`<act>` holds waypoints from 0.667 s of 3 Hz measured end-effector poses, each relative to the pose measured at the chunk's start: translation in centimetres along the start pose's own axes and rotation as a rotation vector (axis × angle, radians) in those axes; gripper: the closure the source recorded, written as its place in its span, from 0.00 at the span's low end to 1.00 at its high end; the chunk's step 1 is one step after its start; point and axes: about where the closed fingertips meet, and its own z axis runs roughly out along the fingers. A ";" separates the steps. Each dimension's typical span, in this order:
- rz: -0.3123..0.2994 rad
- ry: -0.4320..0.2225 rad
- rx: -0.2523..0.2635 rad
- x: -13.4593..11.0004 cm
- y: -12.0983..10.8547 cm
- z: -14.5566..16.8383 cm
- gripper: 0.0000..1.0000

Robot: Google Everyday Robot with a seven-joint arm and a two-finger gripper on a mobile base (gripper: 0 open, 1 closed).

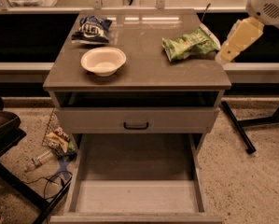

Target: Place green jalapeno chip bag into middle drawer

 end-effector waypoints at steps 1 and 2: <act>0.041 -0.063 0.095 -0.3 -6.0 3.1 0.00; 0.081 -0.082 0.136 -0.1 -8.6 4.5 0.00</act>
Offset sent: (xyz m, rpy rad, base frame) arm 0.1231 -0.0490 0.0040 0.1003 -0.1873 -0.1445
